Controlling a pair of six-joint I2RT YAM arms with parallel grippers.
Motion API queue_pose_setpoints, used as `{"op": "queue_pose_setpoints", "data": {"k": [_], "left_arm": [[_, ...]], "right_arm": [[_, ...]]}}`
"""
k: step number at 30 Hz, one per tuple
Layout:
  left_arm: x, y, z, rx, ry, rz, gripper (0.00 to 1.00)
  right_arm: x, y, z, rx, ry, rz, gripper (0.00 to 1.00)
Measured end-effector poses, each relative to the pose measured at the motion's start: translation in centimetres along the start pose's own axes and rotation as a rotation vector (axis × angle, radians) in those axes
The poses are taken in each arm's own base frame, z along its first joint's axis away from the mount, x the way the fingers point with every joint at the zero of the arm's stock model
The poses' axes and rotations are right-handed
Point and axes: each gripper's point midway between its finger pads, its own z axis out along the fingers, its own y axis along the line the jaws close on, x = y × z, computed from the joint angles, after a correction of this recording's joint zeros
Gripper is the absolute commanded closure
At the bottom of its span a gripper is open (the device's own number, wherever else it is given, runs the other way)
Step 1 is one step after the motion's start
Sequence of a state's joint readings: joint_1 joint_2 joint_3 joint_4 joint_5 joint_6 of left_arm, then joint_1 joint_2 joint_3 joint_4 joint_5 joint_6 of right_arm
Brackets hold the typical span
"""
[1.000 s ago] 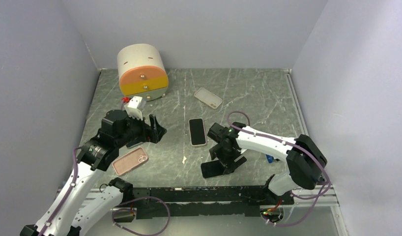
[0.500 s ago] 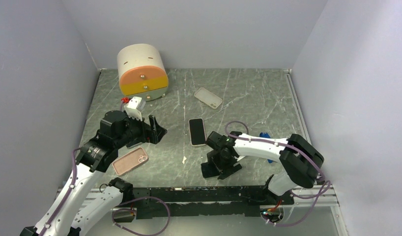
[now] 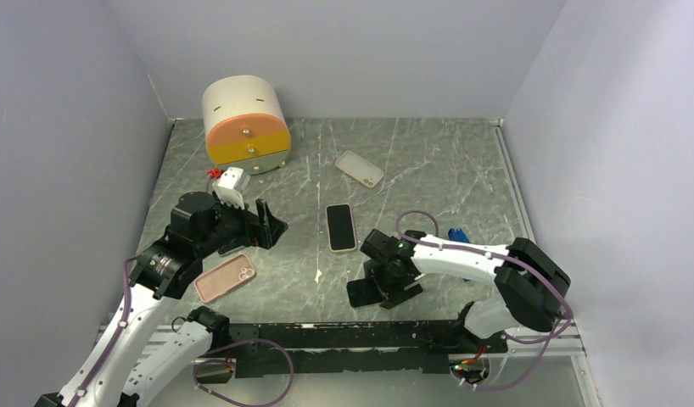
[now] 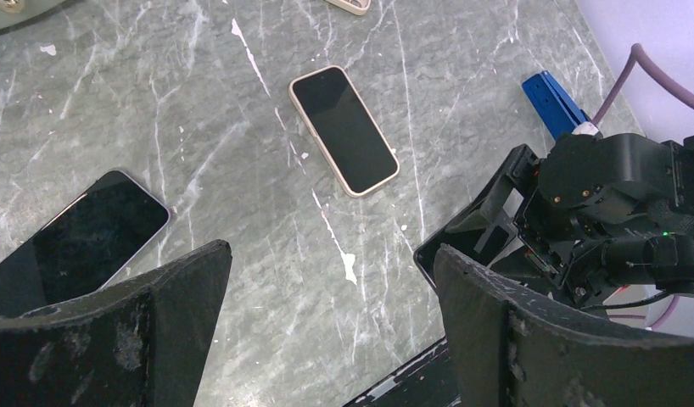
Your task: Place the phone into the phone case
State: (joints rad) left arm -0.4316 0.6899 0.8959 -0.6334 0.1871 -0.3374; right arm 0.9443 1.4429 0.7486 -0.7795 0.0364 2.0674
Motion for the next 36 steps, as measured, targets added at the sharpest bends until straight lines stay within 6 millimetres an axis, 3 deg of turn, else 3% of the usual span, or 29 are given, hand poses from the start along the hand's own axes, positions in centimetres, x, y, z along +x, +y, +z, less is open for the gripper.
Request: {"op": "queue_pose_setpoints", "data": {"k": [11,27,36], "left_arm": [[0.1,0.1,0.0,-0.002,0.002,0.000,0.06],[0.0,0.1,-0.2,-0.006,-0.010,0.002,0.06],[0.0,0.2,-0.2,-0.012,-0.011,0.002,0.06]], "right_arm": [[-2.0,-1.0,0.0,-0.025,-0.056,0.013,0.17],[-1.7,0.2,0.5,0.027,-0.042,0.052,0.18],[-1.3,0.4,0.8,0.078,-0.041,0.040,0.27]]}}
